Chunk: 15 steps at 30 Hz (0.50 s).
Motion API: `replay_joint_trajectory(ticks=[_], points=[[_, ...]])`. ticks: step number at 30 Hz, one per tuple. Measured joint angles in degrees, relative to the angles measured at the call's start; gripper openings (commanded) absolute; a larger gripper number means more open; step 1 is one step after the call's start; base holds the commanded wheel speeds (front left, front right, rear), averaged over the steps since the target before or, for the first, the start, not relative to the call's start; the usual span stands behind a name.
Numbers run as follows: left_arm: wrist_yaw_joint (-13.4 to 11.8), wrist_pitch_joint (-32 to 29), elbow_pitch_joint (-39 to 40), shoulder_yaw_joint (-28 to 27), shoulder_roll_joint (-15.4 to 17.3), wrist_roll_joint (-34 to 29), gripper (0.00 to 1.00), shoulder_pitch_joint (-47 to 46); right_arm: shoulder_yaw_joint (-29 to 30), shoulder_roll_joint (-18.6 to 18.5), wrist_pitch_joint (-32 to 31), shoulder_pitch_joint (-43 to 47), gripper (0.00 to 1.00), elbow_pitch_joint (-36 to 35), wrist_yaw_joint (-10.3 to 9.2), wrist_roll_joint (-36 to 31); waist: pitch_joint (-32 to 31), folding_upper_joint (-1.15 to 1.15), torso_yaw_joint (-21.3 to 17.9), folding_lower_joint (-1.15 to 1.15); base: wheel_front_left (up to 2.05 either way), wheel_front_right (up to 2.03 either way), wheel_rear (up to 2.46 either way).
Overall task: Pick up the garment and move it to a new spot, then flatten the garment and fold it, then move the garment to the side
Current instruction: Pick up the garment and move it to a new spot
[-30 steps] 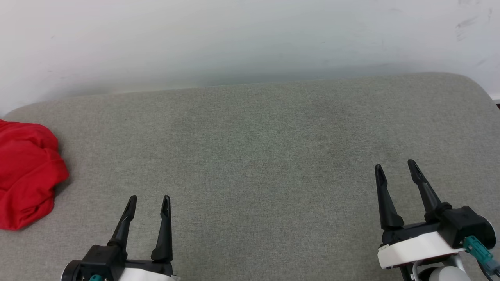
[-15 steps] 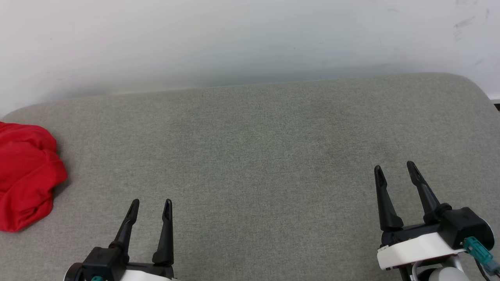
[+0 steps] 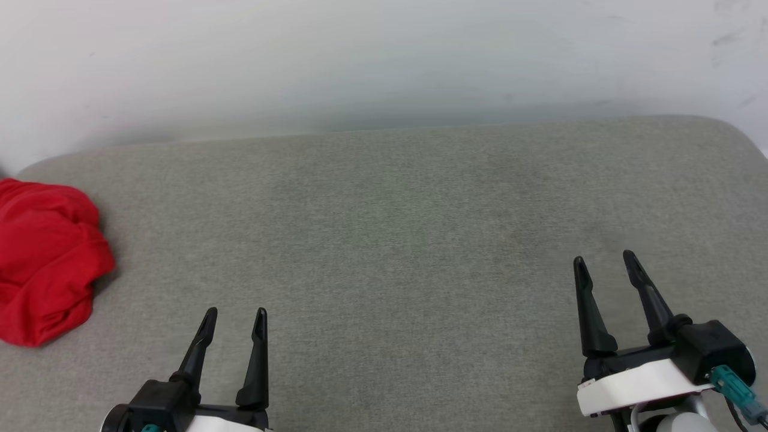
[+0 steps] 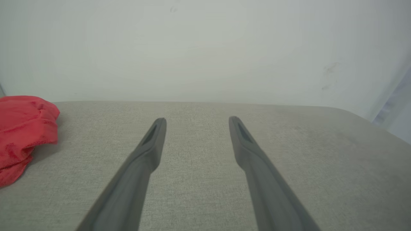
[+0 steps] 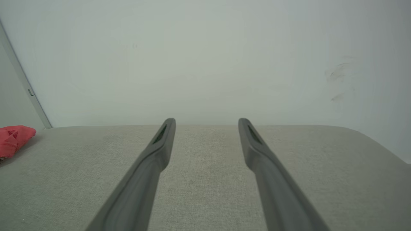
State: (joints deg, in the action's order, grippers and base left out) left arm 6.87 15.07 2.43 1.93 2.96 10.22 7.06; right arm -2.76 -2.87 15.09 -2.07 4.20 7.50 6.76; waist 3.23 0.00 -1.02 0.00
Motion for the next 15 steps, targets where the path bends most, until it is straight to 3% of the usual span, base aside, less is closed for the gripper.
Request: replay_joint_trajectory(ticks=[15], points=[[0.13,0.0,-0.1,-2.63,-0.01,-0.99,1.0,0.56,-3.6,-0.01,0.0,1.46,1.0,-0.08,0.0,0.68,-0.06,0.0,9.43,0.0,0.0,0.0,0.0]])
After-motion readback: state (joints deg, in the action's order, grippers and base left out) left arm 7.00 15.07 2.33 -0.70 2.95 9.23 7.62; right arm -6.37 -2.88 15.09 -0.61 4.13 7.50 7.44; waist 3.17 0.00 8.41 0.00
